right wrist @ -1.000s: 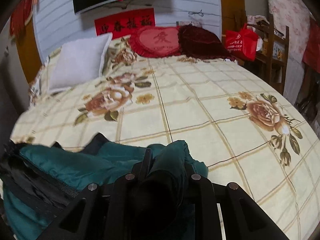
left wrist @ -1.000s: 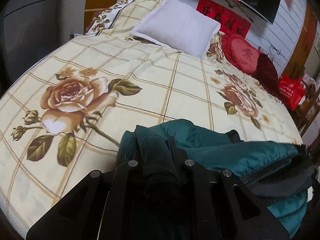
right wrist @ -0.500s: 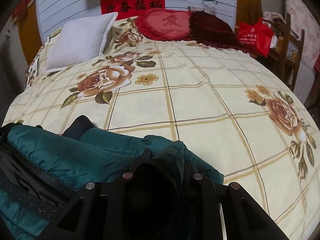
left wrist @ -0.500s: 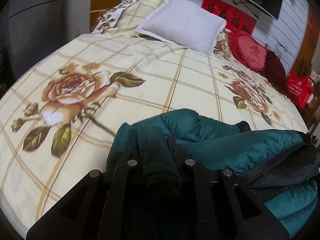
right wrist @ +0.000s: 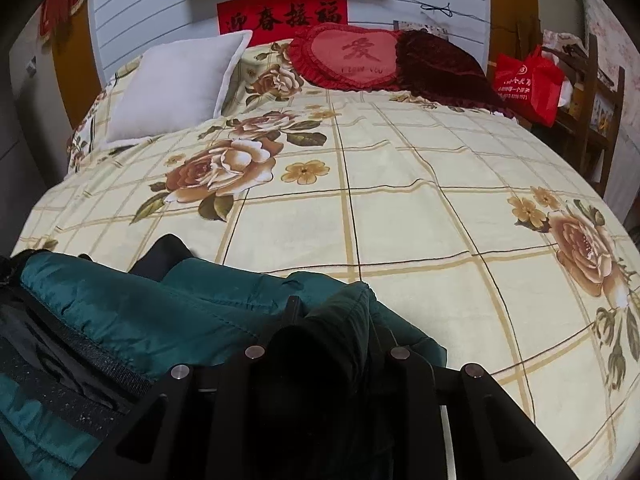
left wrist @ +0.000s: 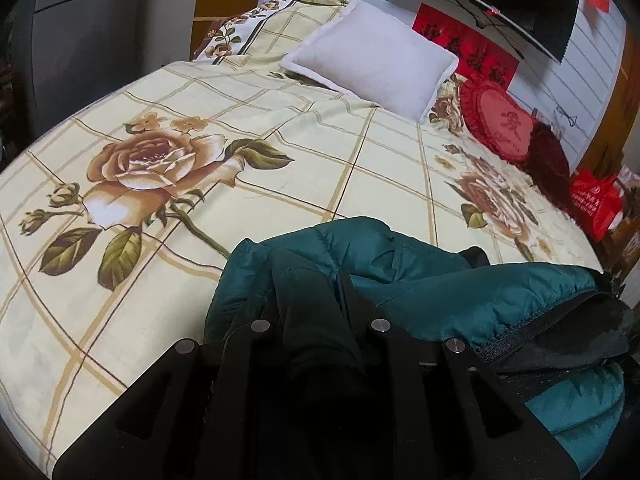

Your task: Fold large clothes

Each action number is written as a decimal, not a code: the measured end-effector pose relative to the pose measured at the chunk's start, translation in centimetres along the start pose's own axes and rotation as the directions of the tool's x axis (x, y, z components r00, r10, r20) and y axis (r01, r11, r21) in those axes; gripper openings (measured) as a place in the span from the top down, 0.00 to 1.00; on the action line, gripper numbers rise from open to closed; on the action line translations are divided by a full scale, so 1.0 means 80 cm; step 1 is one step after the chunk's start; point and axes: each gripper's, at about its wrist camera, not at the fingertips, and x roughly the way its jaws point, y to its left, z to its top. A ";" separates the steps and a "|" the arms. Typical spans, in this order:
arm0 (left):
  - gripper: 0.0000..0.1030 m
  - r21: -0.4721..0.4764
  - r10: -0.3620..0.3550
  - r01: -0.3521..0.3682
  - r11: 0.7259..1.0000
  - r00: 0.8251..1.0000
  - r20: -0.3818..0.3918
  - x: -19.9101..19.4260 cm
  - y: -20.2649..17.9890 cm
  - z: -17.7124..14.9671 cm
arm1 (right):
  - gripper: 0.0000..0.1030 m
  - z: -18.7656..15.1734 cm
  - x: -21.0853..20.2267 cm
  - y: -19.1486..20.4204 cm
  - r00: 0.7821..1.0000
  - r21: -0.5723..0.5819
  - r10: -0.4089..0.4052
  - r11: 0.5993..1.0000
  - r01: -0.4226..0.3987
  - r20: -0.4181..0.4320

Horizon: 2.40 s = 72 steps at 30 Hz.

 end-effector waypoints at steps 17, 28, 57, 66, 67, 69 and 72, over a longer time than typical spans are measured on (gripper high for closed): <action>0.71 0.060 -0.005 0.019 0.998 0.976 -0.219 -0.032 -0.002 0.054 | 0.28 0.002 -0.083 -0.065 0.953 0.369 0.304 0.886 -0.281 -0.004; 0.00 0.099 -0.068 0.073 0.992 0.996 -0.052 -0.115 -0.008 0.092 | 0.28 0.018 -0.171 -0.037 0.981 0.137 0.194 0.971 -0.196 0.028; 0.00 0.363 0.049 0.027 0.931 0.979 -0.199 0.070 -0.110 0.030 | 0.04 0.013 0.022 0.018 0.975 -0.112 0.104 0.985 -0.128 -0.197; 0.00 0.333 -0.015 0.050 0.942 0.994 -0.108 -0.050 -0.055 0.056 | 0.05 0.030 -0.075 0.021 0.992 -0.114 0.079 0.989 -0.090 -0.101; 0.00 0.334 -0.017 0.052 0.941 0.994 -0.107 -0.063 -0.044 0.053 | 0.05 0.028 -0.089 0.018 0.992 -0.107 0.089 0.989 -0.099 -0.093; 0.00 0.328 -0.021 0.052 0.943 0.995 -0.097 -0.090 -0.021 0.039 | 0.05 0.017 -0.121 0.014 0.991 -0.098 0.101 0.989 -0.110 -0.087; 0.00 0.322 -0.033 0.062 0.945 0.995 -0.094 -0.119 -0.001 0.006 | 0.05 -0.008 -0.163 0.014 0.994 -0.092 0.099 0.990 -0.104 -0.055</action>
